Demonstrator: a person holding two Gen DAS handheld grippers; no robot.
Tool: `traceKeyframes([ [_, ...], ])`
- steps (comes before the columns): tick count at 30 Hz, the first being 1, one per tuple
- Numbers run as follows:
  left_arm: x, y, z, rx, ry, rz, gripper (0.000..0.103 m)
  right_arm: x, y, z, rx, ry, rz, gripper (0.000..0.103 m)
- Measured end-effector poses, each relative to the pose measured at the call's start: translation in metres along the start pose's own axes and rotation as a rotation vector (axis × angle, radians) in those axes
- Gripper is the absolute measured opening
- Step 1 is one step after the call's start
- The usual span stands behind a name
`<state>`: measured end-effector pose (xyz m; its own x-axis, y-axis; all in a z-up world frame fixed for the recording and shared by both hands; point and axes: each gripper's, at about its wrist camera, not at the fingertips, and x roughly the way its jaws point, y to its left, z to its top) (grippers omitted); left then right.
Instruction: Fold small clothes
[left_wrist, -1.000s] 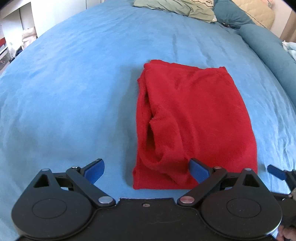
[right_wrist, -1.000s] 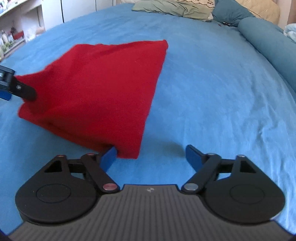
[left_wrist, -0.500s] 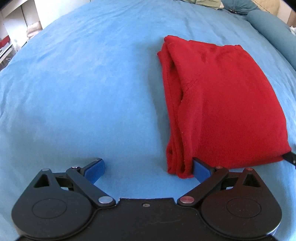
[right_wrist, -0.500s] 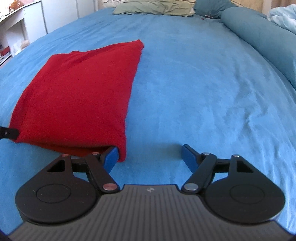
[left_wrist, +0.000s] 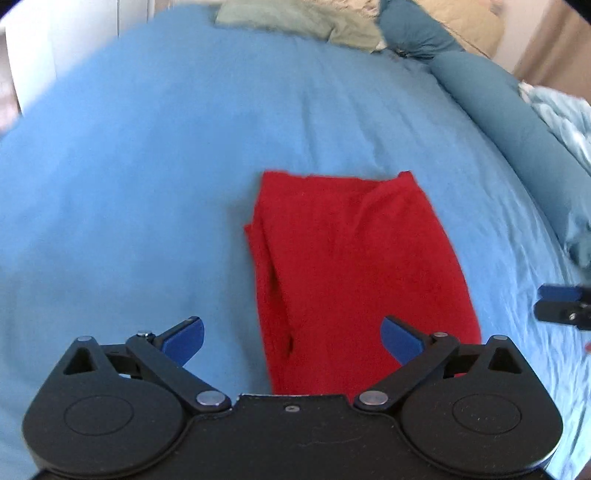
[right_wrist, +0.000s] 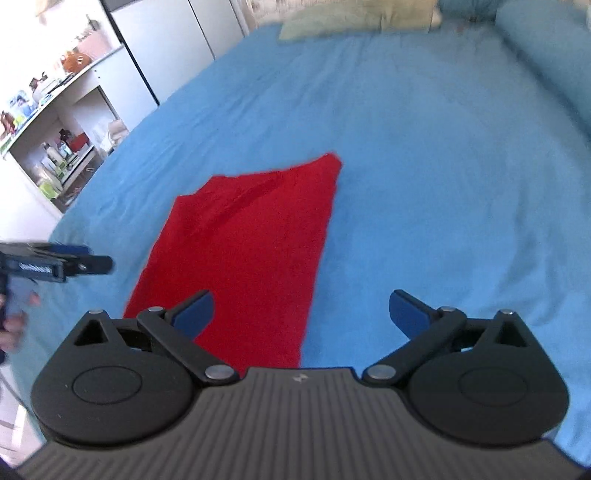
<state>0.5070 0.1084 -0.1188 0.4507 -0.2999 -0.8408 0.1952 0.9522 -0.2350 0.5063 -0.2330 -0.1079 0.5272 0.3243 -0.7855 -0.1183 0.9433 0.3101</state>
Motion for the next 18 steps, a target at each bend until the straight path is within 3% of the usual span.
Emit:
traceKeyframes([
  [5, 0.046, 0.008, 0.004, -0.058, 0.062, -0.061, 0.084, 0.061, -0.01, 0.008, 0.101, 0.064, 0.065, 0.103],
  [9, 0.058, 0.007, 0.006, -0.061, 0.059, -0.079, 0.078, 0.091, -0.009, 0.008, 0.119, 0.079, 0.075, 0.102],
  [12, 0.063, 0.008, 0.008, -0.071, 0.052, -0.089, 0.075, 0.099, -0.008, 0.007, 0.129, 0.074, 0.068, 0.096],
  [15, 0.065, 0.007, 0.008, -0.075, 0.051, -0.106, 0.065, 0.101, -0.006, 0.008, 0.146, 0.068, 0.078, 0.092],
  [18, 0.067, 0.002, 0.009, -0.061, 0.049, -0.097, 0.058, 0.108, -0.005, 0.01, 0.149, 0.075, 0.089, 0.08],
])
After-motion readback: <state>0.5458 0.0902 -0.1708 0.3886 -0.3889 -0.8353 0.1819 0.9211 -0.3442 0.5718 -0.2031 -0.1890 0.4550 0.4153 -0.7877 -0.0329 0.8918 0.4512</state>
